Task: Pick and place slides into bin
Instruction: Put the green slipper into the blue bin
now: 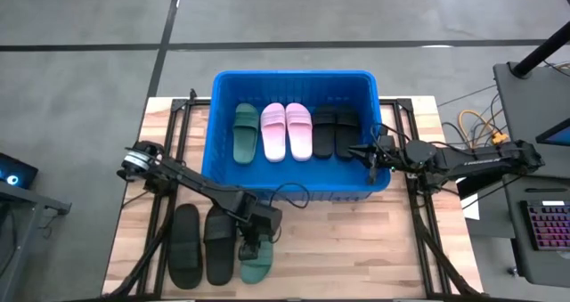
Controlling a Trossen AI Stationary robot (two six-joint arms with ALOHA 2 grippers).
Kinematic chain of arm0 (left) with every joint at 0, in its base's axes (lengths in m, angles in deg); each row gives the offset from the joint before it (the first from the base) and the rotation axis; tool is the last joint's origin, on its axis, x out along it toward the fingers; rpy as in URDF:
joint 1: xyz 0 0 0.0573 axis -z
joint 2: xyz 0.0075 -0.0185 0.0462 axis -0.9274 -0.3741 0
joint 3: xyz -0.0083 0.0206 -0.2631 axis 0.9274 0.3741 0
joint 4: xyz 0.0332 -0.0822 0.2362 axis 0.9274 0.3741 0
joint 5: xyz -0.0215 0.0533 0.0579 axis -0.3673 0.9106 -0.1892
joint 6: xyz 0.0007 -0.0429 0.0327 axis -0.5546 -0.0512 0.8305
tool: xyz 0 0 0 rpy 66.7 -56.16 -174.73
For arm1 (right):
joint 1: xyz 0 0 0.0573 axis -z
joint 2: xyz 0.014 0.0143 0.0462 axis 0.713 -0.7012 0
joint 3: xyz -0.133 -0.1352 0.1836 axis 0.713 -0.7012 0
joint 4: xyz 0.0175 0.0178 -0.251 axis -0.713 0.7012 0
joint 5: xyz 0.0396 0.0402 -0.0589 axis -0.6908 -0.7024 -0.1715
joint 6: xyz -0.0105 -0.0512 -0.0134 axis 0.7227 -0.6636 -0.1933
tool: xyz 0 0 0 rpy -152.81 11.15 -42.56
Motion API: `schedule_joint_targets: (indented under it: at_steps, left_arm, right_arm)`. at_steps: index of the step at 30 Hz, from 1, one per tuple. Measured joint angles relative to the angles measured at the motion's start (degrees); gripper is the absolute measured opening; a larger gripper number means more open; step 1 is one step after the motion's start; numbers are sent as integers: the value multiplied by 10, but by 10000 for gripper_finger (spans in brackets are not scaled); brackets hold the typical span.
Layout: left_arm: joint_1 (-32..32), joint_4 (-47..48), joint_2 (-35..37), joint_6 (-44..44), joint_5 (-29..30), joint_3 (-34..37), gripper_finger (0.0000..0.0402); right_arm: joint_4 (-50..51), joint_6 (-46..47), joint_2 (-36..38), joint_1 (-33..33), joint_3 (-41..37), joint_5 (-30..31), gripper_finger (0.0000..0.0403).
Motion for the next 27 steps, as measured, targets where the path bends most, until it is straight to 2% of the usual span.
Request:
schedule_joint_targets:
  at_steps: [7,9,12,21,27]
  left_arm:
    - [-2,-1,-7,18,-5,4,30]
    - [-4,-4,-13,17,-23,4,9]
    - [-6,-4,-16,12,-45,4,4]
    - [-7,4,18,-6,-50,-12,1]
    - [-8,0,85,-43,-6,-20,1]
  right_arm:
    - [0,-4,0,1,0,1,43]
    - [0,-4,0,1,0,1,43]
    - [-1,-5,0,1,0,1,43]
    - [-1,-9,0,1,0,6,43]
    - [-1,-9,0,1,0,6,43]
